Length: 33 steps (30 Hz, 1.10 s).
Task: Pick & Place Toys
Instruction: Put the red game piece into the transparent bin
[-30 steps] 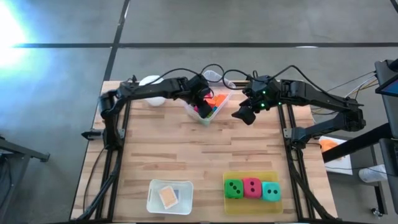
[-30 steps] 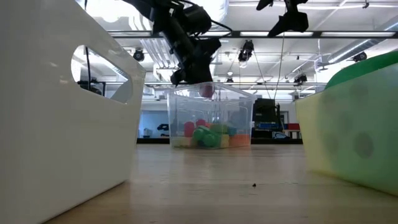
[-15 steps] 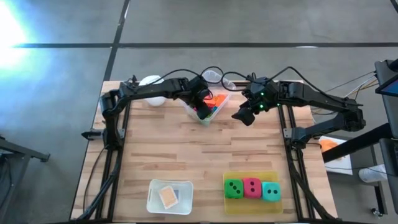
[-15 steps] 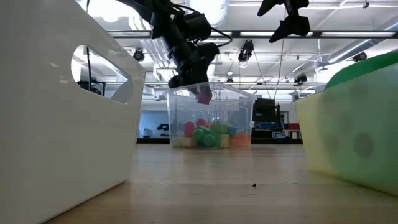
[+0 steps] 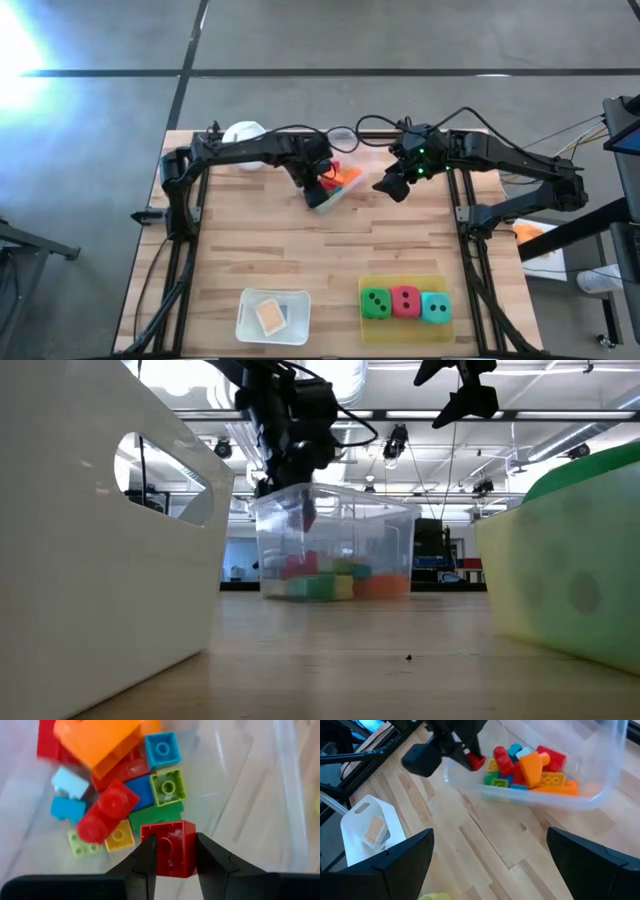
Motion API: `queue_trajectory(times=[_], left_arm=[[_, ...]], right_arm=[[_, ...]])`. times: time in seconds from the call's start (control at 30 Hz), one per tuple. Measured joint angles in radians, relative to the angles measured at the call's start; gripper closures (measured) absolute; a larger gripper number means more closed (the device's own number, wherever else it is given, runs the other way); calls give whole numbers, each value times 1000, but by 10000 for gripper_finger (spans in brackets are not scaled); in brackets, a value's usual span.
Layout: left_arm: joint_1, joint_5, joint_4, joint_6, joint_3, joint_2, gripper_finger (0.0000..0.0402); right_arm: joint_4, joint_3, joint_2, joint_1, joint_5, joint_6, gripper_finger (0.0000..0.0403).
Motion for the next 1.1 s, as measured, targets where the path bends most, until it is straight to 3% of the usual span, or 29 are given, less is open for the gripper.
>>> queue_trajectory(times=[0.17, 0.57, 1.1], left_arm=[[-21, -6, -40, 9, 0, -10, 302], [-26, -70, 167, -107, 6, -11, 302], [-13, -74, 173, -130, -44, 23, 302]], right_arm=[[0, 0, 0, 0, 0, 0, 23], [1, 0, 0, 0, -1, 0, 23], [5, 0, -1, 0, -2, 19, 23]])
